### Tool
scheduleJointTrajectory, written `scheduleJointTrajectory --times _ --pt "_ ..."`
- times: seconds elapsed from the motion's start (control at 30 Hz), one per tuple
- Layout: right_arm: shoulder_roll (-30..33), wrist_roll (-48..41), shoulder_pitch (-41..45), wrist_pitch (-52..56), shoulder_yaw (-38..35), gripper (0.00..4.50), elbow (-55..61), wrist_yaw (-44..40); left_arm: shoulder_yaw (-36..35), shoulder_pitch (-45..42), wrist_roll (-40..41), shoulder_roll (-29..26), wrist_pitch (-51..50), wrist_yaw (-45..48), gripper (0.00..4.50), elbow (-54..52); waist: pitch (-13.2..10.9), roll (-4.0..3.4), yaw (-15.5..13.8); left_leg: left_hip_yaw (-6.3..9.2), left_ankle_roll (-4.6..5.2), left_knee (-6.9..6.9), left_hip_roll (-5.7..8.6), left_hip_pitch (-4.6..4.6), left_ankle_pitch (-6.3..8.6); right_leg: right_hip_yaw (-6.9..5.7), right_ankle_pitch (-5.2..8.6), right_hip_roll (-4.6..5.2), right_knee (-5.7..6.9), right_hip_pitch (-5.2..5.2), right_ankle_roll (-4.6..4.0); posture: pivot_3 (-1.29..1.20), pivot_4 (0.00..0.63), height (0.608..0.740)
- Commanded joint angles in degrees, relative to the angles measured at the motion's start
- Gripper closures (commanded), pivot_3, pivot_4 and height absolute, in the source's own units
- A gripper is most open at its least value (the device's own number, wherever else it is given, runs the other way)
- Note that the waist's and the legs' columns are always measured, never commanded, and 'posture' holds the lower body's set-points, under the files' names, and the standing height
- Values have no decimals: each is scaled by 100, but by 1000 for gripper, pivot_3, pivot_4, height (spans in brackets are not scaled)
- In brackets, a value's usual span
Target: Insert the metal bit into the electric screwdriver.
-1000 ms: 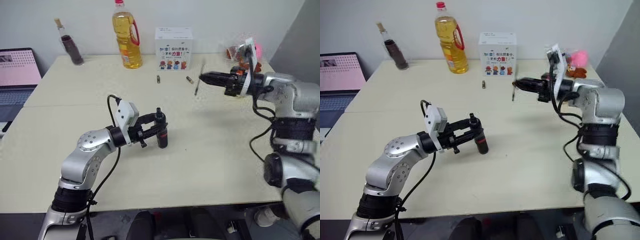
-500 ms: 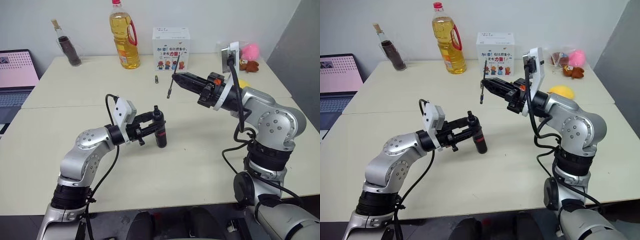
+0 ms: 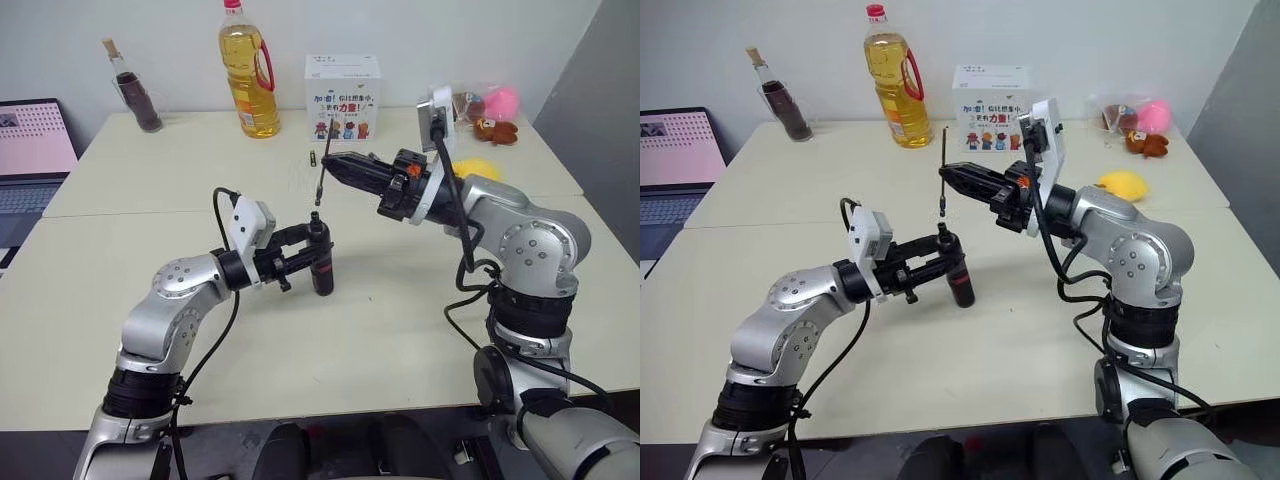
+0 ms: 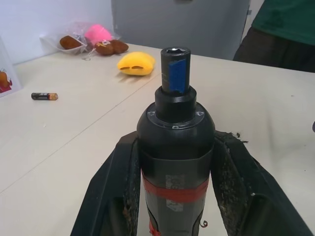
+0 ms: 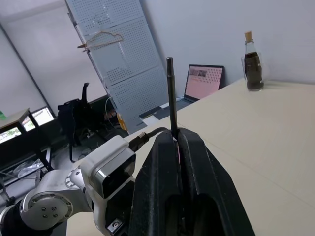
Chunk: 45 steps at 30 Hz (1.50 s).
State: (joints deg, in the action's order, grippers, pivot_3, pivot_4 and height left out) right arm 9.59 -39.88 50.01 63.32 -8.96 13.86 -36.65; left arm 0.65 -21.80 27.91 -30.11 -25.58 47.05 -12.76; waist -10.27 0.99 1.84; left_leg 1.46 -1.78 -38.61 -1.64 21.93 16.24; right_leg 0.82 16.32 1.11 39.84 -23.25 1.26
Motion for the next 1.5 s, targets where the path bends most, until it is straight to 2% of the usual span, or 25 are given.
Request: scheduleJointTrajectory --times 0.03,0.5,1.2,1.5 --pt "108 -200 64 -274 120 4437 11 -156 20 29 -191 -158 -19 -5 2861 9 0 0 0 0 0 0 0 0 0 0 0 0 -1 0 0 0 150 740" --pt "421 -264 -46 -658 481 4437 -214 -352 58 86 -137 -210 -106 23 2861 -113 0 0 2 -2 0 29 -3 -4 0 0 0 1 -22 0 0 0 150 740" --pt "663 -370 -138 -701 595 4437 -209 -391 53 193 -120 -228 -118 72 2861 -209 0 0 0 -3 0 51 -4 -4 -1 0 0 2 -43 0 0 0 150 740" --pt "830 -270 -137 -874 902 4437 -173 -690 71 229 -124 -234 -112 90 2861 -250 0 0 -2 -3 0 54 -4 -4 -1 0 0 3 -50 0 0 0 150 740"
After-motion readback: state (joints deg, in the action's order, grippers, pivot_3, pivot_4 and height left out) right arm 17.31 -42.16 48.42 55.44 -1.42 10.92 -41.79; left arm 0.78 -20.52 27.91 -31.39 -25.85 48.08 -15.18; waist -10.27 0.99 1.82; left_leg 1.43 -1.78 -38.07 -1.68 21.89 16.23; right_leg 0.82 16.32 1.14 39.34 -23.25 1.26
